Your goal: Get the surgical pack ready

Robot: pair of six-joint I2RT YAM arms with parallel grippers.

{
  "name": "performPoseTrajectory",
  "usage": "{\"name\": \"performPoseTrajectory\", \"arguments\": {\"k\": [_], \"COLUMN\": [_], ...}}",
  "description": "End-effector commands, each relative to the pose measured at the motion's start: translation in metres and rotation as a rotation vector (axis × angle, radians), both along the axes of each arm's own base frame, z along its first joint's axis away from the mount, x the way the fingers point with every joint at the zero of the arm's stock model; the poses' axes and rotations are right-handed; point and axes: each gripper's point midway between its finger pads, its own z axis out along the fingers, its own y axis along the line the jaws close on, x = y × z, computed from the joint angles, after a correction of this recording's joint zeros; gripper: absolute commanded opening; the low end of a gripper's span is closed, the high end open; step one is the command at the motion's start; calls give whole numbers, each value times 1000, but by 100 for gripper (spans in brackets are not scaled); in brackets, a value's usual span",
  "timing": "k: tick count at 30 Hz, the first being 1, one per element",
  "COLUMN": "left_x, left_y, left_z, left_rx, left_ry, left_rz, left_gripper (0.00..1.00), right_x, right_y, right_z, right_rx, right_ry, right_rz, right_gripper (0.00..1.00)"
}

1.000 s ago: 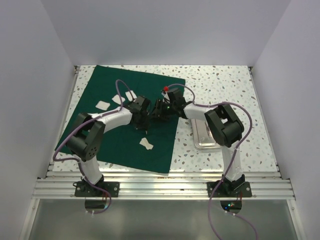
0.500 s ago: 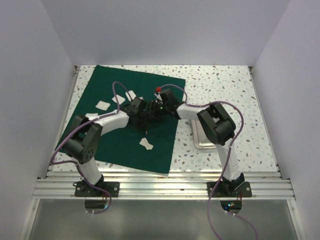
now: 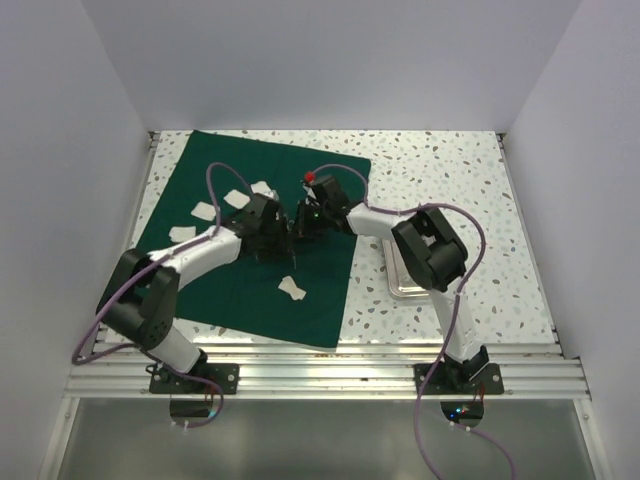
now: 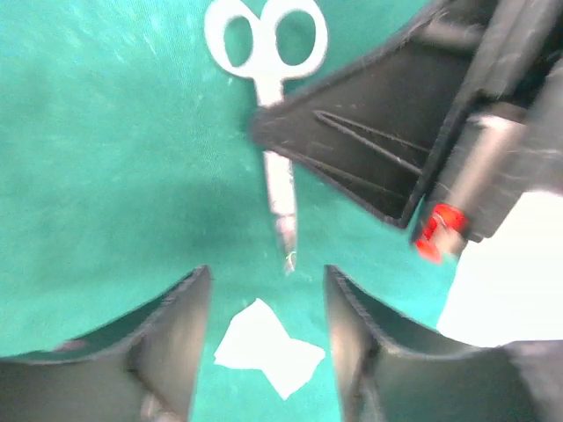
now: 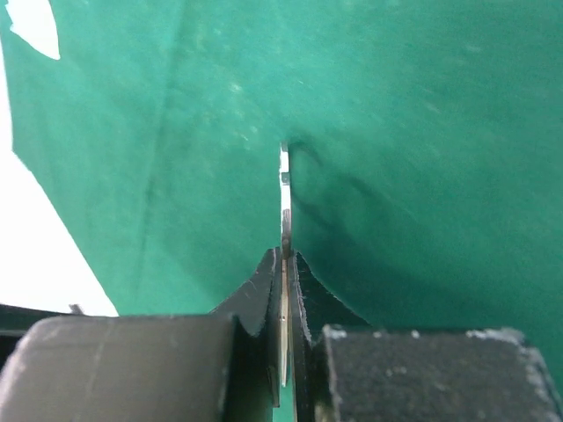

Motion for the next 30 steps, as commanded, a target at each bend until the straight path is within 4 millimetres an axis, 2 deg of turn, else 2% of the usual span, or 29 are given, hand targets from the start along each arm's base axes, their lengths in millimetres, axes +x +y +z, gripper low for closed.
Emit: {"name": "performPoseTrajectory", "arguments": {"k": [1, 2, 3, 4, 5, 6, 8, 9, 12, 13, 16, 19, 21, 24, 25, 26, 28, 30], "left_x": [6, 1, -2, -5, -11, -17, -27, -36, -51, -54, -64, -70, -74, -79, -79, -79, -79, -82], "left_y": [12, 16, 19, 23, 25, 28, 27, 29, 29, 28, 25, 23, 18, 10, 9, 5, 3, -1], "left_z": [58, 61, 64, 70, 68, 64, 65, 61, 54, 51, 39, 28, 21, 12, 11, 10, 8, 7], "left_rx": [-59, -50, -49, -51, -44, -42, -71, -81, -121, -130, -158, -166, -165, -172, -174, -183, -190, -199], "left_ry": [-142, -129, -131, -142, -127, -111, -105, -100, -80, -69, -13, 39, 71, 118, 124, 128, 131, 136], "left_rz": [20, 22, 25, 26, 24, 22, 15, 15, 18, 18, 44, 90, 91, 93, 103, 98, 97, 88], "left_gripper": [61, 63, 64, 64, 64, 64, 63, 63, 61, 61, 57, 54, 53, 49, 48, 47, 45, 42], "right_x": [15, 16, 13, 11, 9, 1, -6, -14, -34, -35, -41, -40, -40, -42, -41, -41, -43, -46], "right_y": [-41, -53, -78, -93, -109, -143, -179, -215, -264, -280, -312, -324, -320, -311, -310, -307, -307, -308], "right_z": [68, 74, 71, 75, 89, 84, 89, 95, 93, 93, 74, 55, 43, 27, 26, 26, 29, 34], "right_rx": [-145, -184, -273, -328, -363, -473, -594, -704, -842, -912, -1051, -1115, -1082, -985, -976, -960, -947, -938], "right_ry": [-167, -183, -163, -185, -203, -169, -193, -200, -187, -196, -167, -138, -111, -53, -51, -54, -59, -70], "right_rz": [-18, -26, -50, -34, -42, -71, -77, -125, -137, -157, -183, -197, -188, -178, -182, -180, -188, -199], "right_gripper": [0, 0, 0, 0, 0, 0, 0, 0, 0, 0, 0, 0, 2, 10, 16, 32, 48, 59]}}
